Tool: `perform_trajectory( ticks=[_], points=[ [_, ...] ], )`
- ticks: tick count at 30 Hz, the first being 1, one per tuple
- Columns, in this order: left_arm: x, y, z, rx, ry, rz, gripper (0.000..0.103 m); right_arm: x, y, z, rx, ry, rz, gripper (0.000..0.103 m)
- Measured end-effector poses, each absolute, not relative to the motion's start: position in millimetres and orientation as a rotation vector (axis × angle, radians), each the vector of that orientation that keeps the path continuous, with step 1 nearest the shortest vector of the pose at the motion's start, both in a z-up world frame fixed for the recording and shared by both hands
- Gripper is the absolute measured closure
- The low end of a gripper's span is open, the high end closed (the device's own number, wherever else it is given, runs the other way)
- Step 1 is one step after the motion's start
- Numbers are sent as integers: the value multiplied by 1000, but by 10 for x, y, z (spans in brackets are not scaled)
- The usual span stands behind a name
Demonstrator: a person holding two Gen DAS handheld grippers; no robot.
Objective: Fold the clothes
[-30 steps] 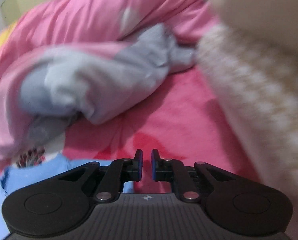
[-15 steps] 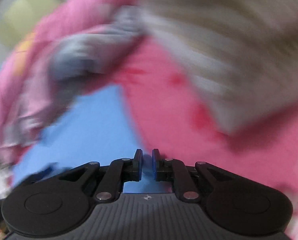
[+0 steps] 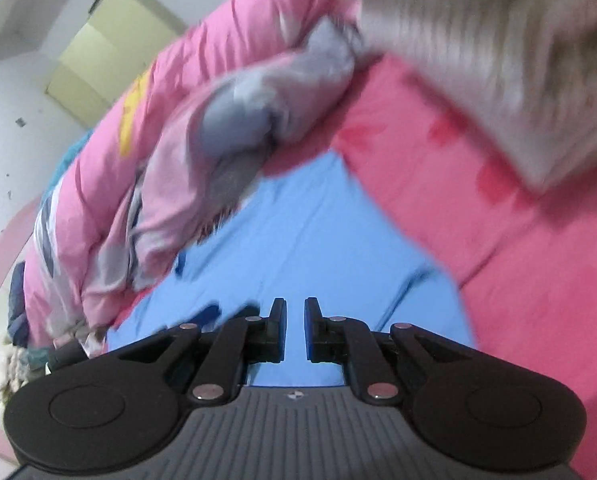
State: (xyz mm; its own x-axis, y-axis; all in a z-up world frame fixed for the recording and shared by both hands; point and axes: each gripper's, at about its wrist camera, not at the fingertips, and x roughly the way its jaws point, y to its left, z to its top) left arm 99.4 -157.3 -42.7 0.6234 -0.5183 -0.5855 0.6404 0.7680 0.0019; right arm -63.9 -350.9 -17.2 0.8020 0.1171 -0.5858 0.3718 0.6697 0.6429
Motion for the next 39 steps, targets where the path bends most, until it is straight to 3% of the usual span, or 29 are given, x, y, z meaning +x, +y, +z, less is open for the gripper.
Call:
perform_trajectory(
  ticks=[3,8,13,22,28,39],
  points=[
    [1003,-1569,-426,212,603,-670,43,-749,-3470,-389,890,707,-186,94],
    [995,-1575,-410,215,598,-661,42,-1071,-3424,-352,938,646,-194,93],
    [935,-1576,-257,230,541,-621,42,-1006,-3390,-177,908,549,-132,93],
    [974,-1775,-293,356,582,-482,42,-774,-3345,-595,993,626,-34,93],
    [982,-1313,-85,290,591,-337,42,-793,-3294,-562,962,628,17,92],
    [1046,199,360,29,599,-62,42,-857,-3323,-552,972,584,50,92]
  ],
)
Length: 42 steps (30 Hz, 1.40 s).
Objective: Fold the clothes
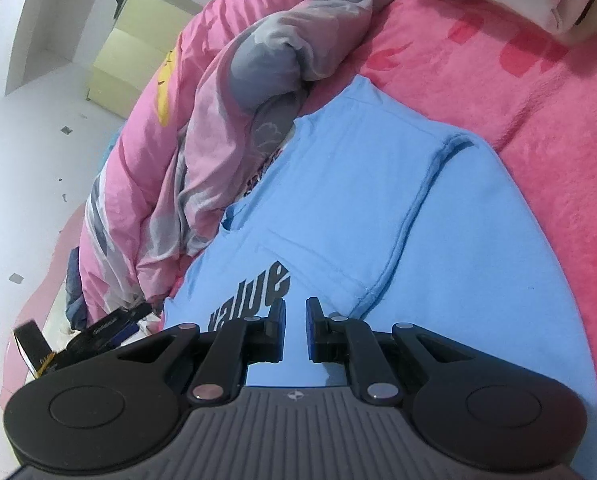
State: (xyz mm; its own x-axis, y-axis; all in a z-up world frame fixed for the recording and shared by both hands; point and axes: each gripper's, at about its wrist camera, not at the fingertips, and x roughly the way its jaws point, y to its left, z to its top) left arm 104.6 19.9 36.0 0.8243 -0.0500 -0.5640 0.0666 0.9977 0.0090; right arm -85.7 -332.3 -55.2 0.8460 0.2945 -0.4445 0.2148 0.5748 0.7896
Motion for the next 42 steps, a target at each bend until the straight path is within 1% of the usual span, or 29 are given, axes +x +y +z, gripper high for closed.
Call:
perform_trajectory(
  ticks=[2,4,8,11,14,18,22,26,29,31,32,33,34,36,37,38,39,42],
  points=[
    [1094,435,353,-18,594,-8,42,-854,-3323,-552,974,574,59,91],
    [1140,644,301,-69,594,37,42,-857,-3336,-571,996,565,80,86],
    [1150,1012,139,-157,591,92,42,-880,-3328,-531,987,540,71,84],
    [1164,1208,26,-187,601,121,42,-833,-3240,-376,942,543,61,83],
    [1167,1391,-28,-231,585,154,42,-676,-3064,-129,882,568,101,81],
    [1187,1603,-63,-314,573,175,42,-233,-2712,269,779,613,216,74],
    [1214,1697,-127,-359,604,183,42,343,-2269,552,683,681,328,72],
    [1189,1756,-175,-381,619,187,42,956,-1651,682,561,766,429,67],
    [1215,1749,-239,-380,637,194,43,1423,-1159,643,479,826,490,66],
    [1220,1735,-252,-370,626,209,46,1733,-846,571,434,866,521,65],
    [1229,1729,-255,-363,622,214,49,1876,-711,531,412,886,529,65],
    [1238,1725,-262,-359,622,218,55,2025,-578,492,391,905,535,64],
    [1254,1717,-277,-350,628,219,57,2189,-462,451,369,922,529,64],
    [1287,1699,-311,-331,644,223,75,2489,-274,341,344,958,498,63],
    [1295,1699,-326,-328,649,226,80,2612,-201,281,342,978,485,63],
    [1292,1710,-327,-337,646,230,89,2734,-128,221,340,997,471,63],
    [1288,1722,-318,-351,643,224,95,2851,-58,165,337,1015,459,63],
    [1247,1748,-269,-380,623,215,100,3135,115,48,320,1044,424,63]
  ],
)
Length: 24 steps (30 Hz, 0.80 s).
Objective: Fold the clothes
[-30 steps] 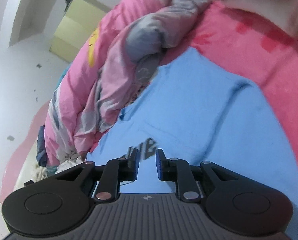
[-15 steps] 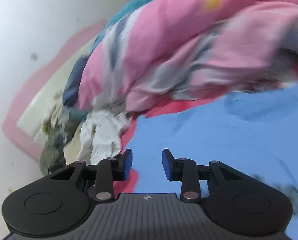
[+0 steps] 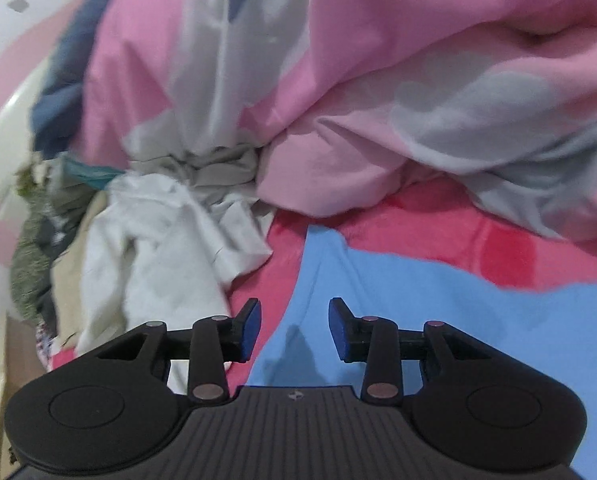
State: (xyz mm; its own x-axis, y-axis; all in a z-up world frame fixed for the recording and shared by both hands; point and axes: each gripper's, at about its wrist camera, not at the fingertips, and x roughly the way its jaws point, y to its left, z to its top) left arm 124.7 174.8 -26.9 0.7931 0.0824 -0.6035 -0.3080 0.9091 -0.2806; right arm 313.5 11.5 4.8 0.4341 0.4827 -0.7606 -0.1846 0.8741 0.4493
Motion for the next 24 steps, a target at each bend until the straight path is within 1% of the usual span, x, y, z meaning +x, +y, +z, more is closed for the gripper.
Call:
perform_trajectory(
  ticks=[6,9,14,17,20,22,24],
  points=[
    [1105,1721,-133,-383,554,169,102,3522,421,-67,255,1061,371,63],
    [1084,1674,-99,-362,541,157,102,3625,594,-125,170,1070,333,62],
    [1088,1718,-92,-370,549,180,102,3681,831,-257,40,1092,289,61],
    [1073,1720,-91,-360,544,184,102,3629,899,-314,-18,1069,269,62],
    [1073,1732,-98,-367,551,186,102,3559,913,-341,-57,1037,252,72],
    [1071,1738,-93,-369,549,185,102,3512,874,-327,-70,1016,249,94],
    [1058,1727,-83,-365,538,182,102,3471,790,-297,-56,999,256,99]
  ],
)
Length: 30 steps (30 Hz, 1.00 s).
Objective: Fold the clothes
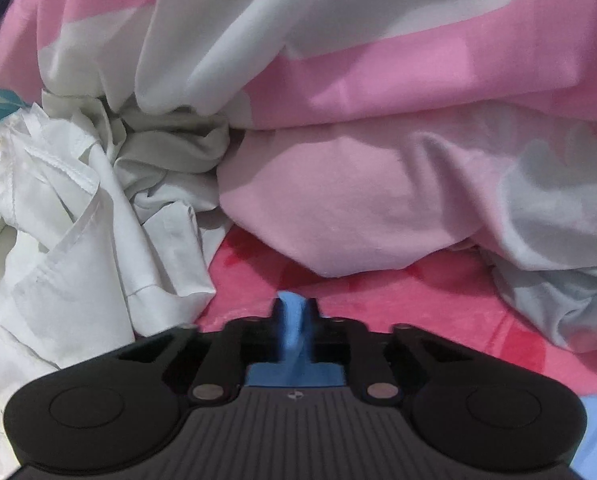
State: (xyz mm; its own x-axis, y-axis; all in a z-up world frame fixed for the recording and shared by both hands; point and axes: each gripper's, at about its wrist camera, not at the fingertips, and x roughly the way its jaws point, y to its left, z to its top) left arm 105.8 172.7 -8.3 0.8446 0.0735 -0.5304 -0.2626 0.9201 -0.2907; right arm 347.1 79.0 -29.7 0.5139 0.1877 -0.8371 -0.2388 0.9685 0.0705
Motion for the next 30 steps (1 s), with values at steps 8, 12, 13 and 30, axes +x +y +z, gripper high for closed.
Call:
perform_trajectory(
  ticks=[8,12,13,30],
  points=[
    [962,1599,-28,-316,489,135,102,3287,374,-13,94,921,316,100],
    [908,1496,7,-281,458,101,102,3180,175,107,128,890,321,100],
    [895,1470,16,-274,451,90,102,3133,99,146,141,885,325,100],
    [999,1560,-96,-283,542,177,51,3074,63,211,180,871,356,100]
  ],
)
